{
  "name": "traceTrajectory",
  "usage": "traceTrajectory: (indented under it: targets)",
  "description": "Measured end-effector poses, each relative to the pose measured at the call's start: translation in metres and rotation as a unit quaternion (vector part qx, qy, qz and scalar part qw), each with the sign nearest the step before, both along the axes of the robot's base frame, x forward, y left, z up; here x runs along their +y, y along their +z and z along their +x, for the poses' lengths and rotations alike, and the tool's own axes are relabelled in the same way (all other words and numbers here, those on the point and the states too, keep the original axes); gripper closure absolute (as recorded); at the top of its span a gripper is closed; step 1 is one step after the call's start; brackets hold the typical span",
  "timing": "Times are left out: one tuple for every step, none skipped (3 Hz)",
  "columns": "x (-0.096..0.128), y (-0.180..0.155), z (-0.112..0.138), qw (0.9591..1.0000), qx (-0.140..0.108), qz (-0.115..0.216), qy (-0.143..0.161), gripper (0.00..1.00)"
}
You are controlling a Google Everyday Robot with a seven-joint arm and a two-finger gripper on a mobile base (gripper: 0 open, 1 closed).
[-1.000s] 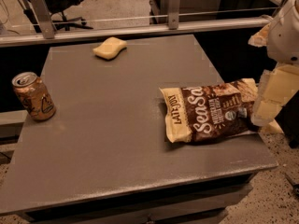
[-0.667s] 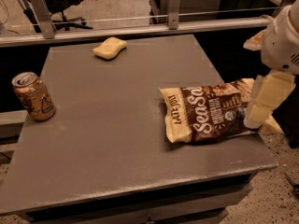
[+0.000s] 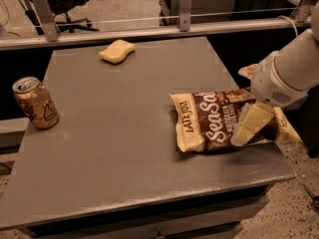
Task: Move brown chip bag near sponge
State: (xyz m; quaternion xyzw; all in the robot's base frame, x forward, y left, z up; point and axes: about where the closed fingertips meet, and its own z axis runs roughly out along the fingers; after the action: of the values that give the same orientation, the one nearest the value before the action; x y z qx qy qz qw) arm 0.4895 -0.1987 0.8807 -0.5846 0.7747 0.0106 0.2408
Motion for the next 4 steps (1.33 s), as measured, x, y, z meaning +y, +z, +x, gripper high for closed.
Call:
traceTrajectory:
  targets:
    - [0.002, -0.022, 0.009, 0.9999, 0.004, 0.014, -0.003, 0.18]
    - [-0.002, -0.024, 0.015, 0.9998, -0.001, 0.018, -0.007, 0.42]
    - [-0.007, 0.002, 0.028, 0.9995, -0.029, 0.011, -0.008, 0.72]
    - [-0.011, 0.034, 0.047, 0.998, -0.063, 0.0, -0.012, 0.96]
